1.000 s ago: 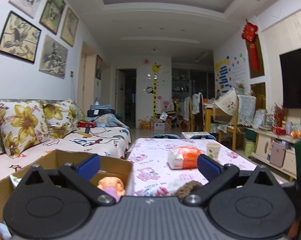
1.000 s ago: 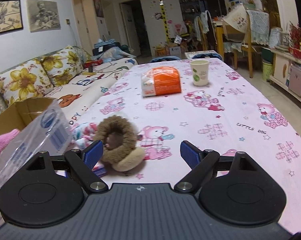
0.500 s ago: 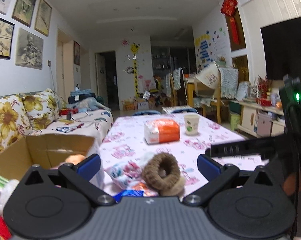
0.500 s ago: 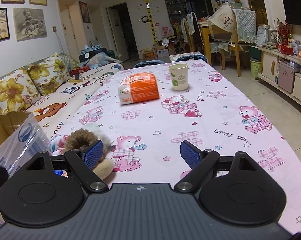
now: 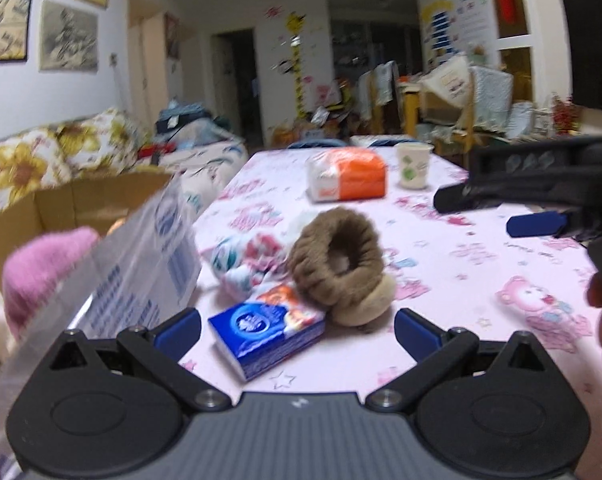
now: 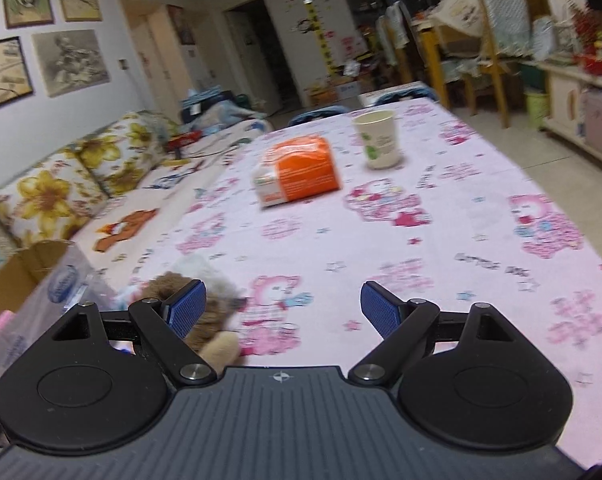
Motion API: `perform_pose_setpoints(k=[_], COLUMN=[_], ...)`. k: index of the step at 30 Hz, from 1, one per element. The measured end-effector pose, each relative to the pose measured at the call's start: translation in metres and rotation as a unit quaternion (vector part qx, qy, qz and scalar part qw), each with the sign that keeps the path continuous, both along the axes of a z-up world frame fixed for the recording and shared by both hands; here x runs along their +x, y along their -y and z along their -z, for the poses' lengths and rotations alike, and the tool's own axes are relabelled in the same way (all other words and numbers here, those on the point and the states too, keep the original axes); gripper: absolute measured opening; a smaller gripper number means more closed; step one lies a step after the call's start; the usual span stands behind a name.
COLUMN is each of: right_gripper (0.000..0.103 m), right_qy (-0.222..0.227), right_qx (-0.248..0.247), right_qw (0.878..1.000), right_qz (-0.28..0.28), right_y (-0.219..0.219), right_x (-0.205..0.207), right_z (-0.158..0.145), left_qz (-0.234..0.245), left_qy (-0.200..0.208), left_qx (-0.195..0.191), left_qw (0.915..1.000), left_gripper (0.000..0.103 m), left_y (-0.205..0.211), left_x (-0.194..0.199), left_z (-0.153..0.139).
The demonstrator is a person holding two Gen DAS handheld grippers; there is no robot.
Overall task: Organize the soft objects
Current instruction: 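Close right tool on brown fuzzy slipper and lift it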
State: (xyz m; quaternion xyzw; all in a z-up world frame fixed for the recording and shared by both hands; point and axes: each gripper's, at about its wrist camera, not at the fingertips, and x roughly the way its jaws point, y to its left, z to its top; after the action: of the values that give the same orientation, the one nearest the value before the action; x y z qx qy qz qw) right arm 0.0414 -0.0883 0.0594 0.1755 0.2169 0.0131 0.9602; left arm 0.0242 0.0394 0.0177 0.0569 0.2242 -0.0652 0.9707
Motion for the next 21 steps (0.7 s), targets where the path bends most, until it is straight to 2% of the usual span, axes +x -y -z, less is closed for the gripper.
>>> perform_pose_setpoints(k=[4, 12, 21], right_gripper=[0.103, 0.103, 0.103], right_qy=[0.000, -0.009, -0.045], right_qx=[0.011, -0.015, -0.040], right_qw=[0.999, 0.993, 0.987], right_qz=[-0.044, -0.115, -0.150], right_y=[-0.008, -0.033, -0.052], right_x=[0.009, 0.031, 0.062], right_z=[-0.002, 0.001, 0.015], left_qz=[-0.022, -0.019, -0.010], left_qy=[-0.005, -0.001, -0.013], left_qx=[-0.005, 0.027, 0.042], left_qw=[0.9997, 0.9995, 0.9990], left_gripper=[0.102, 0.102, 0.102], left_y=[-0.003, 0.007, 0.012], left_x=[0.008, 0.016, 0.024], left_z=[0.004, 0.009, 0.009])
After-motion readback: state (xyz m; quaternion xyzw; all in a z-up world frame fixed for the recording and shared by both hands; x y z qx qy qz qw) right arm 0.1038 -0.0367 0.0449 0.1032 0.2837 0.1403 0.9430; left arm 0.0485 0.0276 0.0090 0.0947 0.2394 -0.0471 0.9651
